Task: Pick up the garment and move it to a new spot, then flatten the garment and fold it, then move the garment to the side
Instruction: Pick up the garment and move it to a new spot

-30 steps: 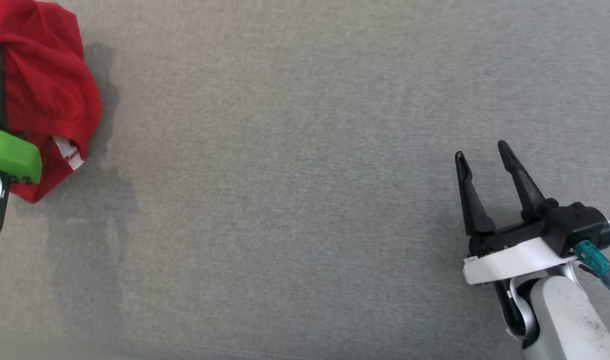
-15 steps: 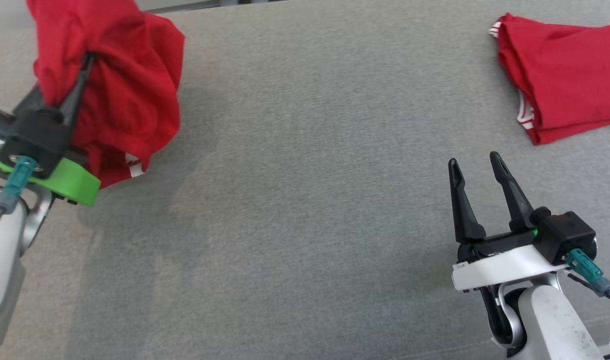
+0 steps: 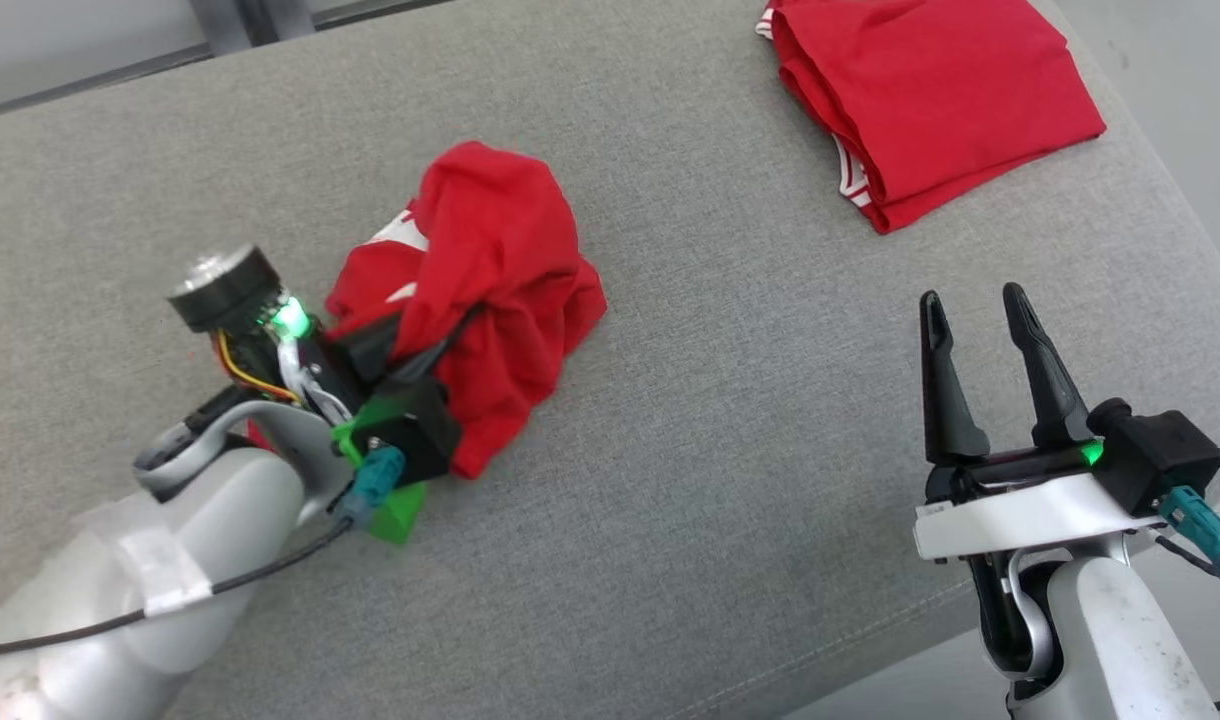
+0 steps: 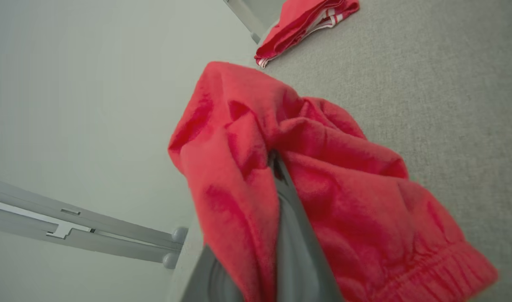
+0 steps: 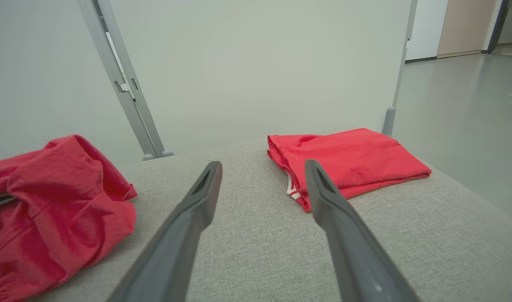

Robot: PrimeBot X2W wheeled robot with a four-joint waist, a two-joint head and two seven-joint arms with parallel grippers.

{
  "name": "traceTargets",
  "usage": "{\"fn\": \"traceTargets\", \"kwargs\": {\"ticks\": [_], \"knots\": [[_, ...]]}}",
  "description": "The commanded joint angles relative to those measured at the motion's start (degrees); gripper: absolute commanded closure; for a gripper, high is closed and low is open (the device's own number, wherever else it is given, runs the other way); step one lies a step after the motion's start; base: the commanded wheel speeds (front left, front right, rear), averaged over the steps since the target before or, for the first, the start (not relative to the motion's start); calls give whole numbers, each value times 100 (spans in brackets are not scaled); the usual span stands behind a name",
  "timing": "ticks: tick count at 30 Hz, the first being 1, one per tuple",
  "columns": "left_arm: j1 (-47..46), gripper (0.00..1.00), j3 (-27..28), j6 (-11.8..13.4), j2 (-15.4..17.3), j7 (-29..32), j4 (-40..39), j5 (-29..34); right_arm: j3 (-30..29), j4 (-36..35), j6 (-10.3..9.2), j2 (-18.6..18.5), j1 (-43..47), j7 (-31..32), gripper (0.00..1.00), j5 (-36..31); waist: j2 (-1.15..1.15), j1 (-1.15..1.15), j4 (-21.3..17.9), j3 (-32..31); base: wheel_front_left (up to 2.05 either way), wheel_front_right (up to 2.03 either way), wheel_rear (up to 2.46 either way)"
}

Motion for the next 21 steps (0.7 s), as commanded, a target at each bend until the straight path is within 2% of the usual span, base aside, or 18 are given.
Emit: {"fn": "traceTargets", "kwargs": {"ticks": [1, 4, 5, 6, 10, 14, 18, 21], "knots": [[-25, 100, -93, 25, -118, -81, 146, 93, -2, -35, -9, 13, -45, 0, 0, 64, -1, 0, -175, 273, 0, 0, 0], [73, 100, -329, 82, -456, -247, 558, 167, -11, -37, -9, 13, -30, 0, 0, 120, -1, 0, -138, 343, 0, 0, 0], [105, 54, -410, 98, -590, -286, 683, 155, -24, -26, -9, 12, -45, 0, 0, 121, -1, 0, -110, 351, 0, 0, 0], [115, 0, -476, 117, -689, -323, 769, 183, -41, -15, -9, 10, -59, 0, 0, 109, -1, 0, -75, 348, 0, 0, 0], [232, 0, -519, 373, -1073, -405, 948, 39, -40, 25, -9, 10, -56, 0, 0, 1, -1, 0, 115, 212, 0, 0, 0], [530, 0, -294, 754, -1337, -419, 544, -322, -18, 59, -9, 9, 70, 0, 0, -106, -1, 0, 421, -71, 0, 0, 0], [1098, 0, 44, 1071, -1280, -416, -225, -781, 32, 102, -9, -24, 194, 0, 0, -140, -1, 0, 805, -411, 0, 0, 0], [1652, 0, 367, 1443, -1157, -417, -826, -1065, 100, 150, -9, -74, 324, 0, 0, -143, -1, 0, 1119, -725, 0, 0, 0]]}}
